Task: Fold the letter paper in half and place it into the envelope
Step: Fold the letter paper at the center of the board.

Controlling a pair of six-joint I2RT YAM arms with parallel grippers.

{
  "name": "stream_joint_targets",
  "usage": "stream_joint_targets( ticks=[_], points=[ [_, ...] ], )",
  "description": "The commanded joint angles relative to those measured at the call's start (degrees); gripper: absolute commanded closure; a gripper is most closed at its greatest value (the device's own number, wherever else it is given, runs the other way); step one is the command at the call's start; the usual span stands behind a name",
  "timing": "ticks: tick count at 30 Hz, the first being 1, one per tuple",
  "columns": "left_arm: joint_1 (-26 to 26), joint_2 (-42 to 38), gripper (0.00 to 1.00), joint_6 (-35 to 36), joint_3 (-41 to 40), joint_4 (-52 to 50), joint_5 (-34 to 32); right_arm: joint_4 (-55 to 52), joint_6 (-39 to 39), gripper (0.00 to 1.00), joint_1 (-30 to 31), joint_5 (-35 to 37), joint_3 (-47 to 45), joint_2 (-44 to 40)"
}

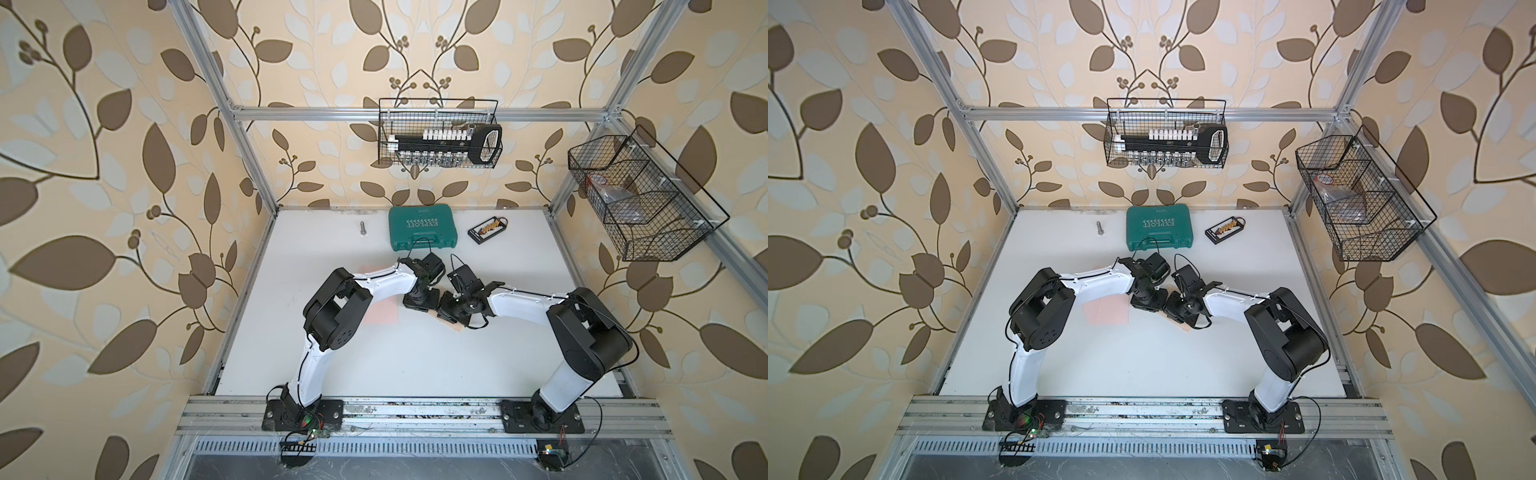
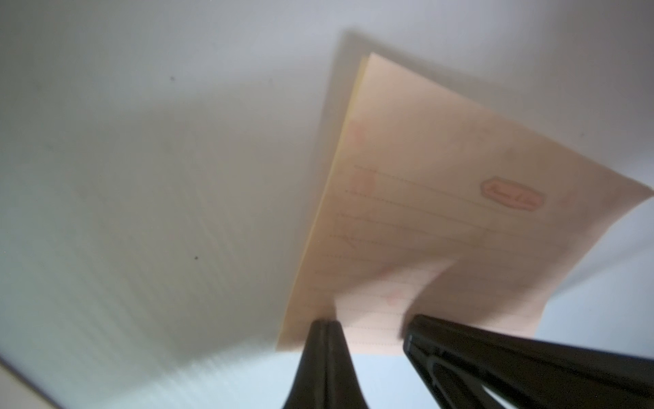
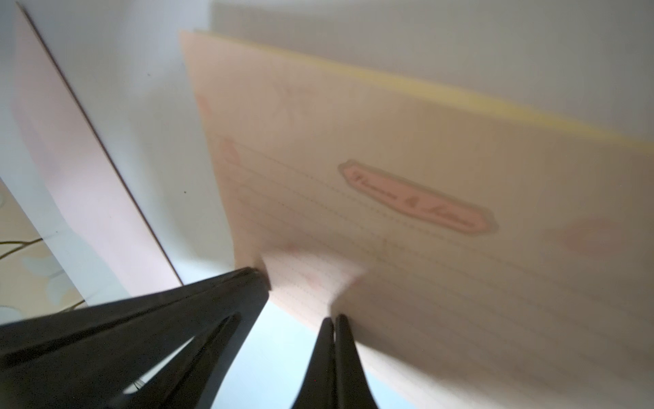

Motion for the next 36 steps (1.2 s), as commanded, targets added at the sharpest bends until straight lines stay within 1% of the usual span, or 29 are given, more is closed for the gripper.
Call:
stream_joint_targets(
  ticks=[1,11,20,23,26,30,32,34,36],
  points=[
    [-0.42,1.04,1.00,-0.33,-1.40,-5.87,-0.35,-1.26,0.76,1.00,-0.92,0.99,-3.20,-2.21],
    [-0.41,1.41,1.00,0.05,-0.75,-6.46,-0.41,-3.45,-0.04,1.00,-1.69,2.06,-10.52,-9.64],
    [-0.42,1.33,1.00,-0.61,-0.32,-6.48,0.07,-6.34,0.31,1.00,-2.01,5.93,-17.29,-18.33],
    [-0.42,1.06,1.00,-1.17,0.11,-6.74,0.57,-6.58,-0.42,1.00,-2.57,5.94,-17.12,-19.60],
    [-0.42,-0.24,1.00,-2.23,1.04,-7.74,1.73,-8.30,-2.96,1.00,-2.57,6.33,-14.53,-21.15],
    [-0.53,-4.88,1.00,-5.34,3.13,-8.59,6.42,-10.32,-6.68,1.00,-2.07,4.63,-11.68,-24.09],
    [-0.53,-7.92,1.00,-6.76,4.39,-8.27,7.47,-12.27,-7.62,1.00,-1.41,4.65,-11.21,-25.94],
    [-0.52,-9.65,1.00,-6.98,6.33,-8.06,6.50,-13.22,-8.23,1.00,-0.57,4.82,-11.88,-28.54],
    [-0.26,-9.16,1.00,-6.01,8.96,-8.36,4.93,-12.92,-8.74,1.00,0.32,4.62,-13.19,-30.65]
  ],
)
